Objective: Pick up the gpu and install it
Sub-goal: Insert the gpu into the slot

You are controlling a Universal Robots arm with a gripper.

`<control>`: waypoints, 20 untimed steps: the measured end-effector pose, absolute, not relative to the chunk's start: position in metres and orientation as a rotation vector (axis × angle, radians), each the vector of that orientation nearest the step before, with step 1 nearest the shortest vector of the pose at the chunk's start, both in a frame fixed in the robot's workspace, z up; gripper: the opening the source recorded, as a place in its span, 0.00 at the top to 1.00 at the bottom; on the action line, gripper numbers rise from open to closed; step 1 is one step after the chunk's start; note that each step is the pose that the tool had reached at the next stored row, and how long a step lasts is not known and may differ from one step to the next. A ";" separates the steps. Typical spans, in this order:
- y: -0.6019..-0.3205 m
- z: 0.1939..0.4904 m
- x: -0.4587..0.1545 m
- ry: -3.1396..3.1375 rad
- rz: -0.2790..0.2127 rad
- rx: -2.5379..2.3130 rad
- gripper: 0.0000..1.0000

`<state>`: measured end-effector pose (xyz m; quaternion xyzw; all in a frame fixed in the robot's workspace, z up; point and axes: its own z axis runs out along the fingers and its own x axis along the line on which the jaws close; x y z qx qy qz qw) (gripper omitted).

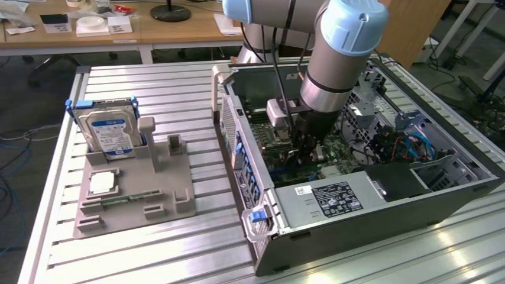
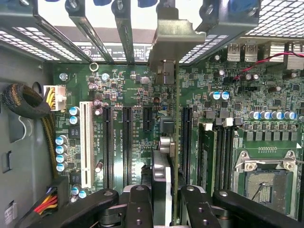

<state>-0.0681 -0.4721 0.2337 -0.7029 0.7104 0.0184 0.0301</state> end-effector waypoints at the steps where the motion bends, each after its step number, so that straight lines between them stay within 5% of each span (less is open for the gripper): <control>1: -0.471 0.234 -0.068 2.190 0.057 -2.167 0.72; 20: -0.469 0.230 -0.072 2.190 0.057 -2.167 0.72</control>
